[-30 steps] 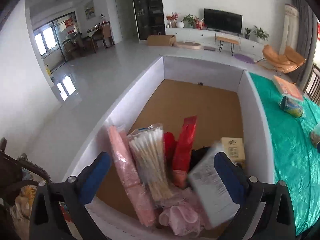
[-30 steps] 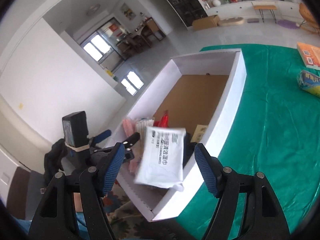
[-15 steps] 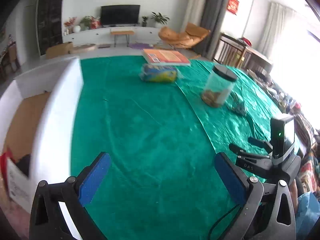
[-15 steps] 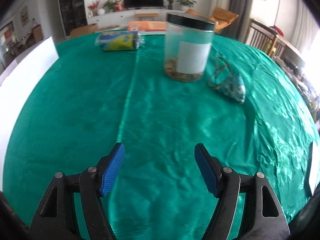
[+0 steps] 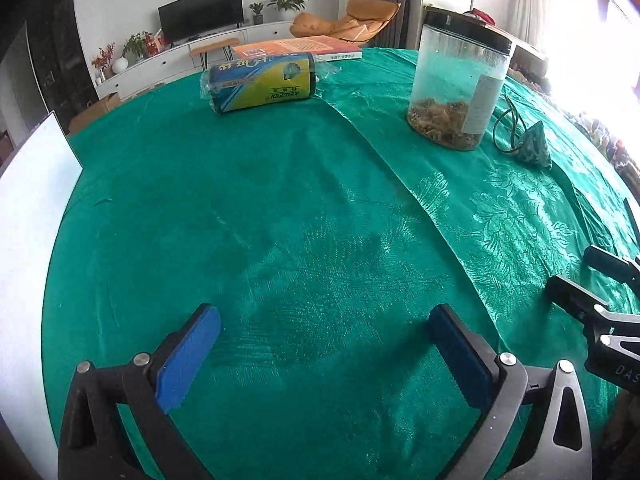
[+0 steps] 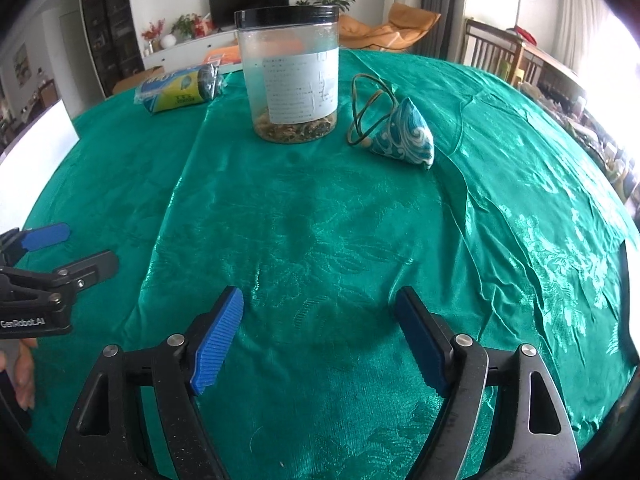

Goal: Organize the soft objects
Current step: 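Move the left tool toward the blue-and-yellow wrapped roll, then close the left tool on the blue-and-yellow wrapped roll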

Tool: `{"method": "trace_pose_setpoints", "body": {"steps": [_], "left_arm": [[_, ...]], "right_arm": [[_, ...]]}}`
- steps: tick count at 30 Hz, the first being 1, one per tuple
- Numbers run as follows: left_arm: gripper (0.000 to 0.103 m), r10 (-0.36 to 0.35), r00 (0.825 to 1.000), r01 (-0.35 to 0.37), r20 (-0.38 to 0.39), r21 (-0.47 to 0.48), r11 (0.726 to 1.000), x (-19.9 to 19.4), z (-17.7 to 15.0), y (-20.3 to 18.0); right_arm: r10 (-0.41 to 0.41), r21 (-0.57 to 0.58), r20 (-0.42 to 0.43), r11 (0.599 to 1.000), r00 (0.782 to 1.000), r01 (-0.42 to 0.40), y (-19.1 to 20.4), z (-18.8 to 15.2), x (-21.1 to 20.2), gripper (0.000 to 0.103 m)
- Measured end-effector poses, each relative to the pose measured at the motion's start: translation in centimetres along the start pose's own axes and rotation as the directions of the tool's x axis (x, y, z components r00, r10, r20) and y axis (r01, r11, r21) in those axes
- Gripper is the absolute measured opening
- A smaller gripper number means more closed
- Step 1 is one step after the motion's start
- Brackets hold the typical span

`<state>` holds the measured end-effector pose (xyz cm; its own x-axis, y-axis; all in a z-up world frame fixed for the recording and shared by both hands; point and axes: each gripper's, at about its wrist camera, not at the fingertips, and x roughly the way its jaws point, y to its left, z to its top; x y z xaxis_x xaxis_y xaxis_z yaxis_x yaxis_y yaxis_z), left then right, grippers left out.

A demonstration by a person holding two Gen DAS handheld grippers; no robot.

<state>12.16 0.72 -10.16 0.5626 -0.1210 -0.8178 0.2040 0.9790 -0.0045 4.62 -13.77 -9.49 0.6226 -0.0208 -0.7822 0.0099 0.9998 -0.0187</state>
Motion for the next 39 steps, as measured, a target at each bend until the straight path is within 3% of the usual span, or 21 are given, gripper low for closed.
{"method": "trace_pose_setpoints", "body": {"steps": [23, 28, 29, 31, 34, 39], "left_arm": [[0.103, 0.012, 1.0, -0.012, 0.002, -0.008, 1.0, 0.0, -0.1, 0.1], [0.103, -0.043, 0.997, 0.049, -0.064, 0.097, 0.994, 0.3, 0.8, 0.2], [0.103, -0.047, 0.995, 0.059, -0.091, 0.14, 0.988, 0.6, 1.5, 0.2], [0.103, 0.01, 0.995, 0.016, -0.102, 0.257, 0.966, 1.0, 3.7, 0.1], [0.103, 0.061, 0.998, -0.045, -0.023, 0.433, 0.9, 0.5, 8.3, 0.4], [0.103, 0.112, 0.993, -0.083, -0.023, 0.526, 0.846, 2.7, 16.3, 2.3]], "right_arm": [[0.011, -0.005, -0.005, 1.0, 1.0, -0.011, 0.3, -0.1, 0.1, 0.086], [0.011, -0.005, -0.005, 1.0, 1.0, -0.011, 0.3, -0.1, 0.0, 0.086], [0.011, -0.005, -0.005, 1.0, 1.0, -0.011, 0.3, -0.1, 0.0, 0.086], [0.012, -0.005, -0.004, 1.0, 1.0, -0.012, 0.3, -0.1, 0.0, 0.086], [0.012, -0.005, -0.004, 1.0, 1.0, -0.012, 0.3, -0.1, 0.0, 0.086], [0.011, -0.005, -0.005, 1.0, 1.0, -0.011, 0.3, -0.1, 0.0, 0.086]]}}
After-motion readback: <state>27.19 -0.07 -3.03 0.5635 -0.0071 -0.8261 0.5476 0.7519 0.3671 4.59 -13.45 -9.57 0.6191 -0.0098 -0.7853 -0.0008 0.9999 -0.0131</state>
